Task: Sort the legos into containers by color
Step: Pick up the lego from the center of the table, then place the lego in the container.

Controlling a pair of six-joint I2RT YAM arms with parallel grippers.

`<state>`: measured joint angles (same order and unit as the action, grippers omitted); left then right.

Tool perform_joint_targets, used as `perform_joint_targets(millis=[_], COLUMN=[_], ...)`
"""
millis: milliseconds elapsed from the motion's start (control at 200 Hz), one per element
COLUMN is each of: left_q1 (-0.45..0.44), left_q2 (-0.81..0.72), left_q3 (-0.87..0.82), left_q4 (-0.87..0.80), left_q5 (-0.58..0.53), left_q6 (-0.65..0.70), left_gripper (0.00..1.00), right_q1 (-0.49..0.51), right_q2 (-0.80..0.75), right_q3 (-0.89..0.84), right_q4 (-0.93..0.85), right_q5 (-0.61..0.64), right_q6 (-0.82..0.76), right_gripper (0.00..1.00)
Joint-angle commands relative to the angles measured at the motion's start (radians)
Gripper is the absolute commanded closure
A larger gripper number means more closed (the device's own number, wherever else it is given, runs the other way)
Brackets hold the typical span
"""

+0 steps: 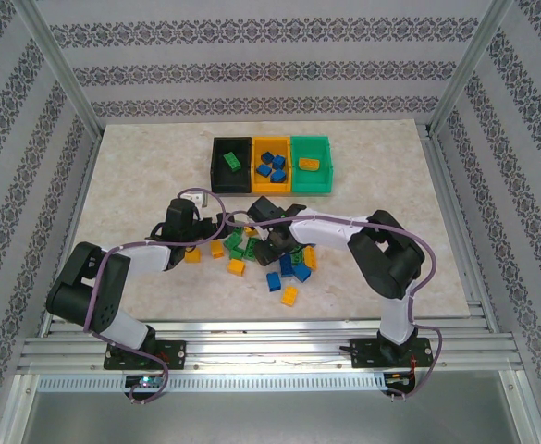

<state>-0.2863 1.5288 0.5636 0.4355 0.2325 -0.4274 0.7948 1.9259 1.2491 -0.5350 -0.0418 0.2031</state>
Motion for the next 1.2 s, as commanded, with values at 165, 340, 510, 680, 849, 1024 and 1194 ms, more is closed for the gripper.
perform_joint_targets(millis=[165,340,510,680,849,1024,1194], left_q1=[0.005,0.004,0.005,0.005,0.004,0.005,0.006], left_q2=[0.009,0.008,0.001,0.003,-0.003,0.002,0.007], left_q3=[0.031,0.027,0.027,0.031,0.031,0.032,0.031], left_q4=[0.024,0.03,0.024,0.023,0.013,0.018,0.027], left_q5=[0.003,0.0,-0.003,0.003,-0.006,0.0,0.008], left_q6=[-0.011,-0.008,-0.004,-0.002,0.005,-0.001,-0.008], left_gripper=[0.0,0.0,0.0,0.0,0.0,0.0,0.0], right_q1=[-0.119,-0.21,-0.271,-0.32,-0.317,-0.277,-0.209], right_q2=[-0.08,0.013,0.169,0.314,0.326,0.193,0.024], right_q3=[0.038,0.188,0.433,0.697,0.746,0.519,0.254], right_q4=[0.097,0.176,0.179,0.126,0.099,0.152,0.157], right_q5=[0.038,0.031,0.055,0.044,0.011,0.011,0.059], right_q6=[0.066,0.114,0.116,0.116,0.11,0.088,0.056], right_gripper=[0.54,0.53,0.52,0.43,0.37,0.37,0.37])
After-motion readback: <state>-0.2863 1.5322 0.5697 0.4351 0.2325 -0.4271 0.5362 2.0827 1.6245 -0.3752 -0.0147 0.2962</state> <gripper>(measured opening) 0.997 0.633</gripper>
